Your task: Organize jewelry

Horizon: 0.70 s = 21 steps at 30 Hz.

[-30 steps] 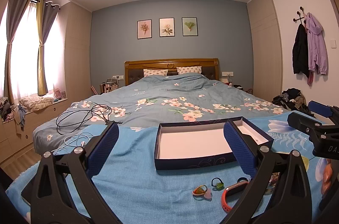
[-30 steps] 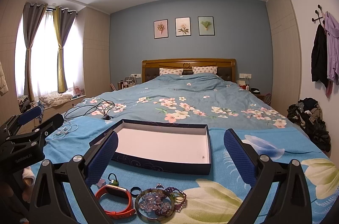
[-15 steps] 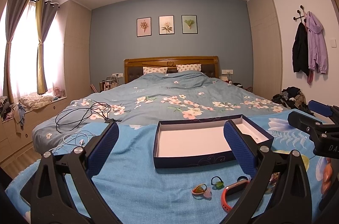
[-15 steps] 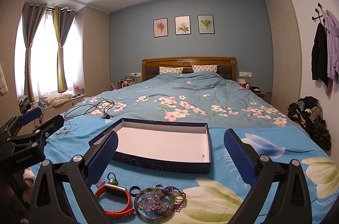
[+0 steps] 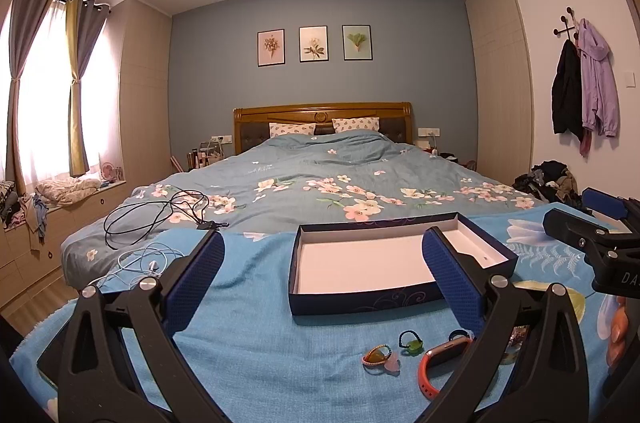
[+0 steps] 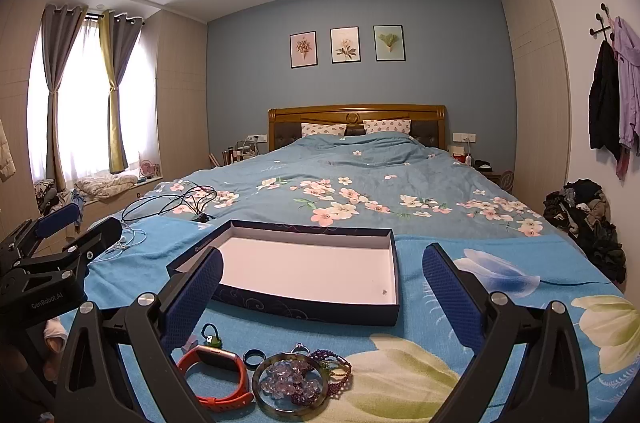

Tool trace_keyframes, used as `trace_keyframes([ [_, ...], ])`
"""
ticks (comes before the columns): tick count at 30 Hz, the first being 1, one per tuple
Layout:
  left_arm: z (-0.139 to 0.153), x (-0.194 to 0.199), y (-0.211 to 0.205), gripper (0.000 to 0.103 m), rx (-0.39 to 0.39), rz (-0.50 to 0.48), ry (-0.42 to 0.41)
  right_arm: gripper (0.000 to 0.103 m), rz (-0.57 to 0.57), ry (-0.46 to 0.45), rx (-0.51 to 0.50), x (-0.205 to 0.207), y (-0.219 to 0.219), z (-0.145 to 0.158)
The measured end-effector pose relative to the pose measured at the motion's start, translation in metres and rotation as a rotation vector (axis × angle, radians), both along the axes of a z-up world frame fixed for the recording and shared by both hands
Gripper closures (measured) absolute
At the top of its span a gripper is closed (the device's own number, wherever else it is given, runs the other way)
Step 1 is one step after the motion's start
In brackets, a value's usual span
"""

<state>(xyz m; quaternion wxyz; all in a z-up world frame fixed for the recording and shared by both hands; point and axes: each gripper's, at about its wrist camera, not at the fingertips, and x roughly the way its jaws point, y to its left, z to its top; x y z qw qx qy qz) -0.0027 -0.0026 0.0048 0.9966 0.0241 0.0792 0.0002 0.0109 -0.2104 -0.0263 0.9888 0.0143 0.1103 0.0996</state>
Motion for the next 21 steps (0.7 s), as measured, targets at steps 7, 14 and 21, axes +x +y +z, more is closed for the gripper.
trace_keyframes([
  [7,-0.003,0.001,0.001,0.006,0.0,-0.003,0.013,0.006,0.001,0.002,0.001,0.0,0.0,0.0],
  [14,-0.007,0.005,0.001,0.006,0.011,-0.033,0.054,0.006,0.015,0.034,-0.012,0.003,-0.002,-0.003],
  [21,-0.024,0.024,-0.01,0.006,0.053,-0.149,0.209,0.007,0.064,0.184,-0.071,0.02,-0.005,-0.015],
])
